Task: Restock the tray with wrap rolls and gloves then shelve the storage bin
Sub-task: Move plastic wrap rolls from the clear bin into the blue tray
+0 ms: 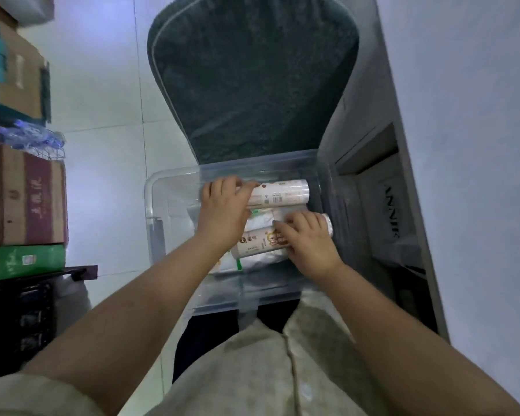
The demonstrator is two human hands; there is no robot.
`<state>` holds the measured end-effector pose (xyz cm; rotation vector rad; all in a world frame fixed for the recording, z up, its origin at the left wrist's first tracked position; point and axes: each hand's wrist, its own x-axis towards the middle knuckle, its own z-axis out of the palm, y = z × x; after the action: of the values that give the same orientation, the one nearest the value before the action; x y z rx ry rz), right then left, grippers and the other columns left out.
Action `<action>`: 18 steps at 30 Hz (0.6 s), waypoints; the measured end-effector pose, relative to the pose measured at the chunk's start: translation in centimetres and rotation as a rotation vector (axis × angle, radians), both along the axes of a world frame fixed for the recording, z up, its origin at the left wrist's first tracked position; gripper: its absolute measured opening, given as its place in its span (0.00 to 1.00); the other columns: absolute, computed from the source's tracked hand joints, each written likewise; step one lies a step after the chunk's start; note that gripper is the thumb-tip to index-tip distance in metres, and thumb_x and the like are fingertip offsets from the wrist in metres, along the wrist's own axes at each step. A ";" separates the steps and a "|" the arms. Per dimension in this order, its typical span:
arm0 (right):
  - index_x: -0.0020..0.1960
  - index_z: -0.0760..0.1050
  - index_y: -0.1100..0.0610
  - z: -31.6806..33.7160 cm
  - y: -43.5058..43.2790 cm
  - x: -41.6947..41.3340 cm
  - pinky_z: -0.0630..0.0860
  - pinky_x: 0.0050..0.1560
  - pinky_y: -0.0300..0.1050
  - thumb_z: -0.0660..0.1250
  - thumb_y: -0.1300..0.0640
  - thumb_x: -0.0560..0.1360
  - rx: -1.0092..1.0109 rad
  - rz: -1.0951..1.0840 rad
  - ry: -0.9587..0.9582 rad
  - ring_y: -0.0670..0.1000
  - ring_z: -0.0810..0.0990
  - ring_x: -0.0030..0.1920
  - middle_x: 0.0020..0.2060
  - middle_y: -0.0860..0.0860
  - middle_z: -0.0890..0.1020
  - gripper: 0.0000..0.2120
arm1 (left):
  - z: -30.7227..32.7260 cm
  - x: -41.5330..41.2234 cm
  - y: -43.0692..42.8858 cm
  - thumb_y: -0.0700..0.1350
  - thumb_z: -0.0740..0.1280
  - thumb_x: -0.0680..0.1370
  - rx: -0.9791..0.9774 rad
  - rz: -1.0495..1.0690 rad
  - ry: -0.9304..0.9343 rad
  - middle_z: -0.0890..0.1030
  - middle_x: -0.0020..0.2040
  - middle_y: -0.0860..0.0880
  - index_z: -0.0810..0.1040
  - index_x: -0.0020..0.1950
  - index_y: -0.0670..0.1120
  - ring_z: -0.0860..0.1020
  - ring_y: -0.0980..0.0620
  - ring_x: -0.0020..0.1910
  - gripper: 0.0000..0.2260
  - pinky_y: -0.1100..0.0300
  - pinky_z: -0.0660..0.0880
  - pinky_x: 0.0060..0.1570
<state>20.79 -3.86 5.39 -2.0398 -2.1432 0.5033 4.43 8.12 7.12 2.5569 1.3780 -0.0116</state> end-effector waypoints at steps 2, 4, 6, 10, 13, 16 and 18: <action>0.59 0.78 0.57 2.0 -0.9 -1.0 0.72 0.55 0.58 0.75 0.64 0.61 0.053 -0.062 -0.030 0.63 0.77 0.51 0.50 0.59 0.79 0.27 | 2.1 -0.7 0.2 0.45 0.71 0.72 0.007 -0.018 -0.040 0.73 0.58 0.45 0.70 0.68 0.52 0.68 0.43 0.58 0.25 0.49 0.62 0.57; 0.60 0.78 0.56 3.7 -2.3 -2.7 0.72 0.54 0.57 0.74 0.64 0.61 0.102 -0.156 -0.053 0.63 0.77 0.51 0.50 0.58 0.79 0.27 | 3.8 -1.6 0.0 0.47 0.70 0.72 0.011 -0.061 -0.080 0.72 0.59 0.46 0.69 0.69 0.54 0.67 0.44 0.58 0.25 0.50 0.63 0.57; 0.60 0.78 0.55 5.0 -4.2 -4.8 0.72 0.54 0.57 0.74 0.64 0.61 0.147 -0.266 -0.066 0.62 0.77 0.51 0.50 0.57 0.79 0.27 | 5.4 -2.5 -0.6 0.48 0.71 0.72 0.002 -0.116 -0.119 0.71 0.59 0.47 0.69 0.69 0.54 0.67 0.45 0.59 0.26 0.50 0.62 0.57; 0.60 0.77 0.53 7.2 -9.5 -9.0 0.71 0.54 0.55 0.76 0.60 0.61 0.196 -0.474 -0.100 0.60 0.76 0.51 0.51 0.55 0.78 0.27 | 8.5 -3.7 -3.3 0.49 0.72 0.71 -0.015 -0.289 -0.184 0.71 0.58 0.48 0.71 0.68 0.54 0.67 0.45 0.58 0.27 0.50 0.62 0.57; 0.59 0.78 0.53 8.8 -14.4 -11.5 0.72 0.53 0.55 0.77 0.58 0.61 0.222 -0.605 -0.127 0.59 0.77 0.51 0.51 0.55 0.78 0.27 | 10.7 -3.6 -6.2 0.50 0.73 0.69 0.000 -0.428 -0.215 0.72 0.56 0.48 0.72 0.68 0.54 0.68 0.44 0.56 0.27 0.50 0.64 0.54; 0.61 0.76 0.52 10.8 -19.3 -13.0 0.71 0.55 0.58 0.77 0.57 0.62 0.230 -0.721 -0.172 0.60 0.76 0.54 0.53 0.55 0.78 0.27 | 13.1 -2.7 -10.1 0.49 0.73 0.69 0.041 -0.569 -0.271 0.73 0.55 0.47 0.73 0.67 0.53 0.69 0.44 0.55 0.27 0.48 0.65 0.53; 0.61 0.76 0.52 12.4 -22.6 -13.5 0.71 0.56 0.58 0.77 0.55 0.63 0.236 -0.785 -0.229 0.59 0.75 0.55 0.54 0.55 0.77 0.27 | 14.6 -1.7 -13.2 0.49 0.73 0.69 0.060 -0.652 -0.314 0.73 0.54 0.47 0.73 0.67 0.53 0.69 0.44 0.54 0.27 0.48 0.66 0.53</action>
<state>7.26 -26.50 17.81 -2.6187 -1.2158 -0.0908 2.77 -5.09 21.76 2.7818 0.4109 0.3054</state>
